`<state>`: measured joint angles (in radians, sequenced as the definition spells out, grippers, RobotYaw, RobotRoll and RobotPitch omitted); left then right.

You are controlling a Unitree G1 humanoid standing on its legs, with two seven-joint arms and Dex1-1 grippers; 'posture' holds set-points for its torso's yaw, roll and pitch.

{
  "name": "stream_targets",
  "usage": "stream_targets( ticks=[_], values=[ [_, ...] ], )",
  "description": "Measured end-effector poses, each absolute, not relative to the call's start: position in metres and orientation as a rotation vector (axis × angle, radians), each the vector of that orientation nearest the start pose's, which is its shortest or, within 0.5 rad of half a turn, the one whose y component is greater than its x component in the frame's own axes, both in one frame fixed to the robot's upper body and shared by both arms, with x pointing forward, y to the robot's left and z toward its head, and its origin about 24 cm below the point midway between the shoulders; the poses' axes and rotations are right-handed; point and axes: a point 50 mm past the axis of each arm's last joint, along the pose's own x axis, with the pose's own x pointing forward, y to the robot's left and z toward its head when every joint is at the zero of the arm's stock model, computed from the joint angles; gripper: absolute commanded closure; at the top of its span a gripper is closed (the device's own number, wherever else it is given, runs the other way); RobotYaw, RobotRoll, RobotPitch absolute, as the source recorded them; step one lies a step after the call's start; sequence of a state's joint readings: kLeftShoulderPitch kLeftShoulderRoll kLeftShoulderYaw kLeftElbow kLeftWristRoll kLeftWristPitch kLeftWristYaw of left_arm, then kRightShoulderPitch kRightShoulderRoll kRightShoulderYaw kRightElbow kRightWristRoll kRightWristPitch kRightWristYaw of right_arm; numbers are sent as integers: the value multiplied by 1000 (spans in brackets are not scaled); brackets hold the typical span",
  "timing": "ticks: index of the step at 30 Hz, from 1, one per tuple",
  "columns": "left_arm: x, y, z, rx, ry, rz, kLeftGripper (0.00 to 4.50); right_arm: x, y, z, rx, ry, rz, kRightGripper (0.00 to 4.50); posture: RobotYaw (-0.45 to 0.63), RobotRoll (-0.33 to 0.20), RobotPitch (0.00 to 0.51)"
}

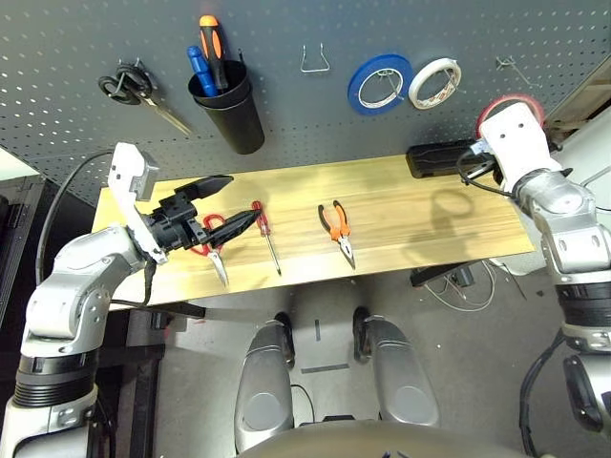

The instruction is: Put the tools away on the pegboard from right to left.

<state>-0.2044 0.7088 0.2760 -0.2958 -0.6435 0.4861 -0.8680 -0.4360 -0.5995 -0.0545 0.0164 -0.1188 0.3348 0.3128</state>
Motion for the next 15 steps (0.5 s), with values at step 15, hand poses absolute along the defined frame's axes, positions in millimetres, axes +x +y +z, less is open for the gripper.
stream_targets(
  ticks=[15],
  values=[
    [263, 232, 209, 141, -163, -852, 0, 347, -260, 183, -645, -58, 25, 4472, -30, 0, 172]
  ],
)
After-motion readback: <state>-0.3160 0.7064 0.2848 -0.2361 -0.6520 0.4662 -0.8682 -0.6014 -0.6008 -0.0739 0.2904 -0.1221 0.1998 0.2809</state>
